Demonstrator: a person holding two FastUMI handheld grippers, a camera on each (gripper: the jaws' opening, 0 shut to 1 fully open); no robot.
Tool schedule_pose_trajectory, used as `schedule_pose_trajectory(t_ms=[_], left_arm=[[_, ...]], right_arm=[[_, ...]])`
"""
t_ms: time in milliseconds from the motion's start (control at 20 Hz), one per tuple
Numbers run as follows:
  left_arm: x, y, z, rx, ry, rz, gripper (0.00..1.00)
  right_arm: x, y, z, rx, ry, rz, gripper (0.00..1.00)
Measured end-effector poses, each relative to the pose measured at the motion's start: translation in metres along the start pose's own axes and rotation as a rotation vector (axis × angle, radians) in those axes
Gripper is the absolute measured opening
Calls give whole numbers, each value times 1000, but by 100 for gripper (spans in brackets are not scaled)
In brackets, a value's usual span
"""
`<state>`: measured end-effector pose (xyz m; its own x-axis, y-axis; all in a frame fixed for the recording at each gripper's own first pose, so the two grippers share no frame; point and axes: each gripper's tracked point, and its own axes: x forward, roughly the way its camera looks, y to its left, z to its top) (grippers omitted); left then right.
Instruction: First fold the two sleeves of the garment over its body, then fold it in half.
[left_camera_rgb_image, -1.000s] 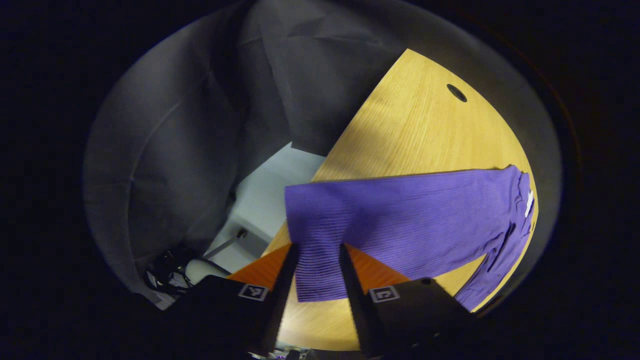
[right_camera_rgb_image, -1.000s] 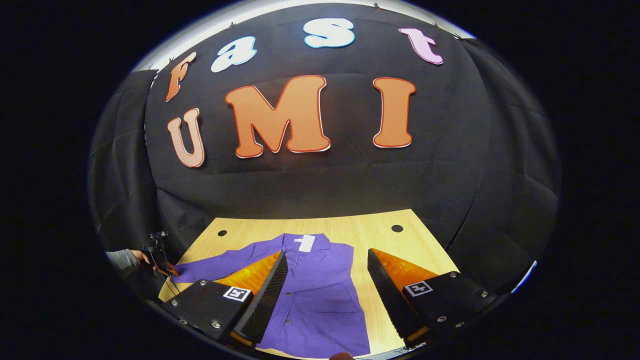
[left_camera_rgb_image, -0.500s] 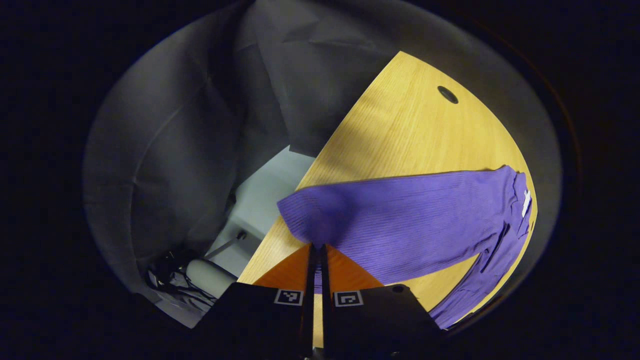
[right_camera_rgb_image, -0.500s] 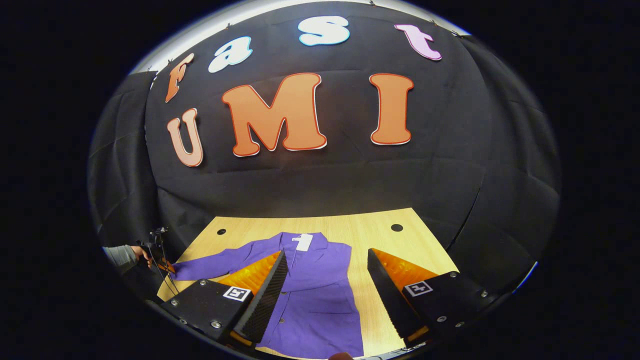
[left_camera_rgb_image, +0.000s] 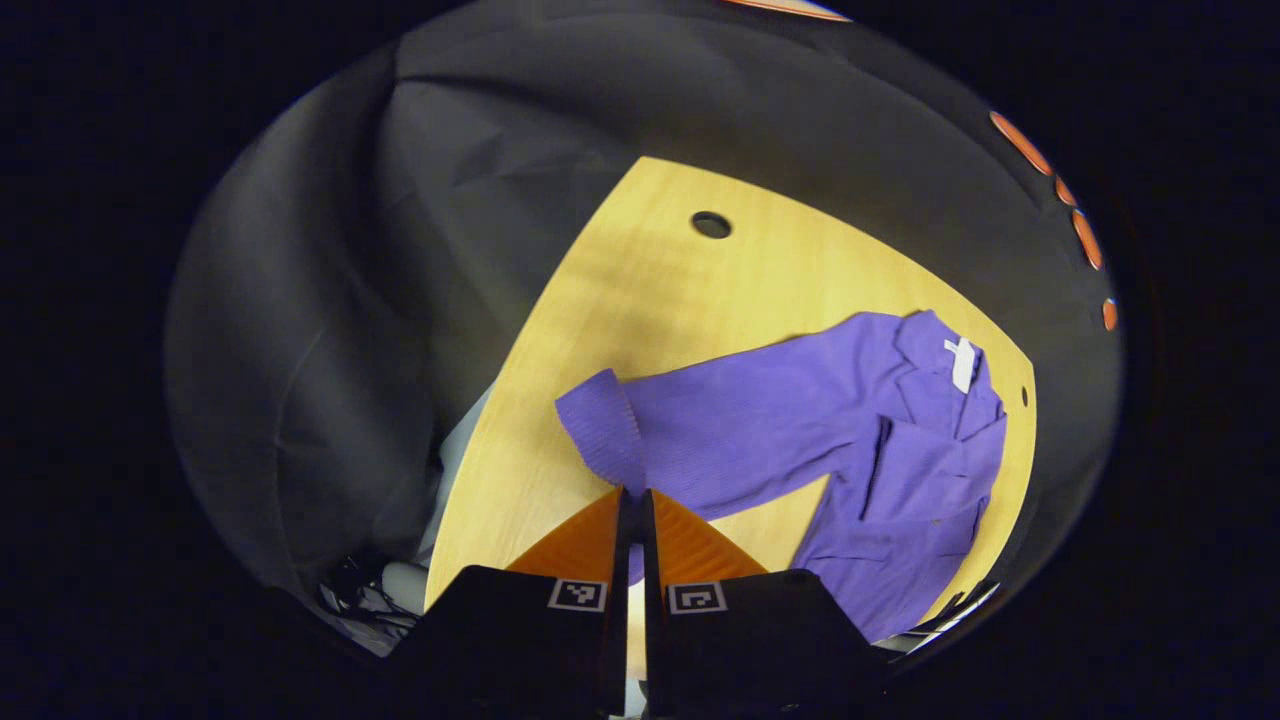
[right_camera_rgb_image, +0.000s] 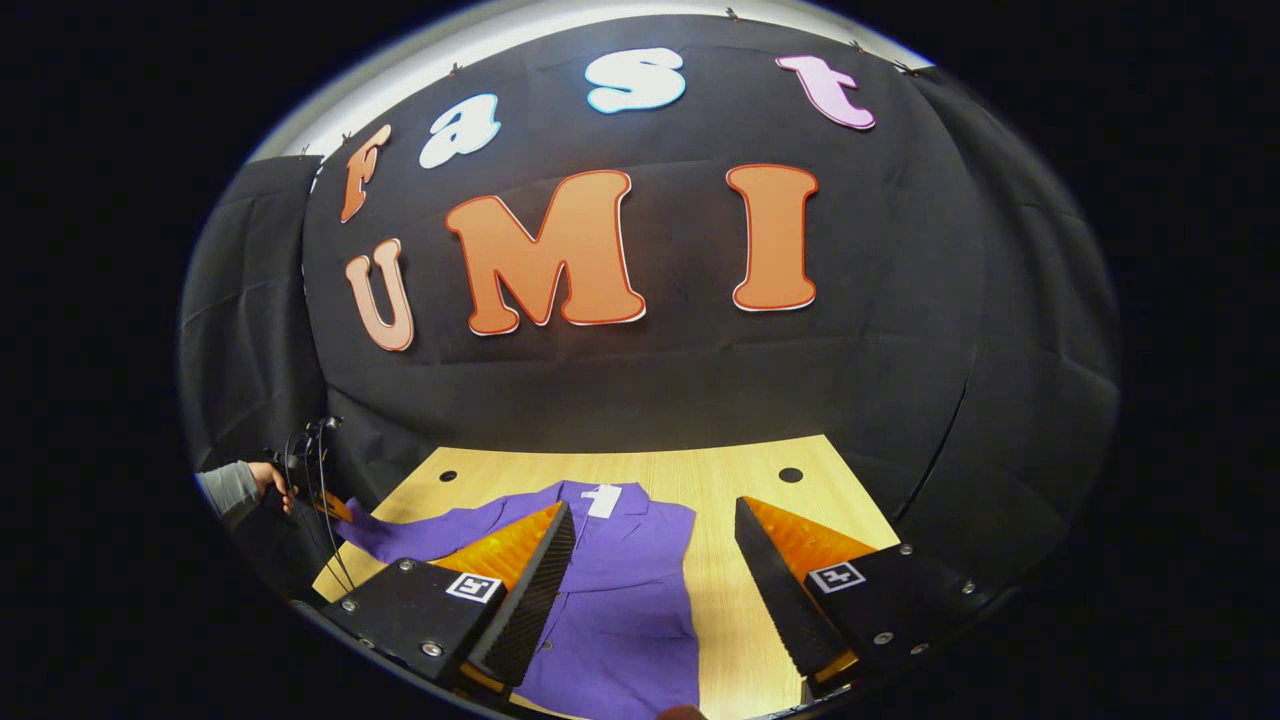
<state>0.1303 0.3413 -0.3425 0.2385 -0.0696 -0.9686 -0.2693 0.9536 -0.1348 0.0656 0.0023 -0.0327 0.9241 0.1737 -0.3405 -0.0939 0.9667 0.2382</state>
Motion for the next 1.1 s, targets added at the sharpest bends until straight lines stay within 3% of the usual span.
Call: schedule_pose_trajectory(t_ms=[50,200,450,500,600,650,750,850,900,950,1100], left_arm=[[-5,-16,0,20,-6,-7,8],[-20,-62,4,89,-22,-17,8],[-46,-149,17,213,-59,-49,8],[-51,-175,20,254,-65,-69,8],[-65,-217,17,330,-75,-90,8],[-70,-239,15,371,-79,-98,8],[-74,-285,10,456,-75,-118,8],[-78,-327,2,522,-70,-131,8],[-79,-347,-3,547,-62,-139,8],[-74,-368,-7,568,-57,-154,8],[-64,-430,-26,640,-38,-193,9]], right_arm=[[-2,-5,-1,-6,-4,0,95],[-10,-21,-2,-12,-17,-4,95],[-25,-45,-8,9,-36,0,100],[-29,-51,-10,13,-39,-1,95],[-36,-61,-14,25,-41,-4,95],[-39,-64,-17,32,-42,-7,100],[-46,-76,-23,49,-44,-14,95],[-53,-87,-29,70,-45,-22,100],[-75,-70,-38,79,-43,-29,100],[-80,-77,-39,86,-43,-34,95],[-92,-99,-46,102,-37,-56,95]])
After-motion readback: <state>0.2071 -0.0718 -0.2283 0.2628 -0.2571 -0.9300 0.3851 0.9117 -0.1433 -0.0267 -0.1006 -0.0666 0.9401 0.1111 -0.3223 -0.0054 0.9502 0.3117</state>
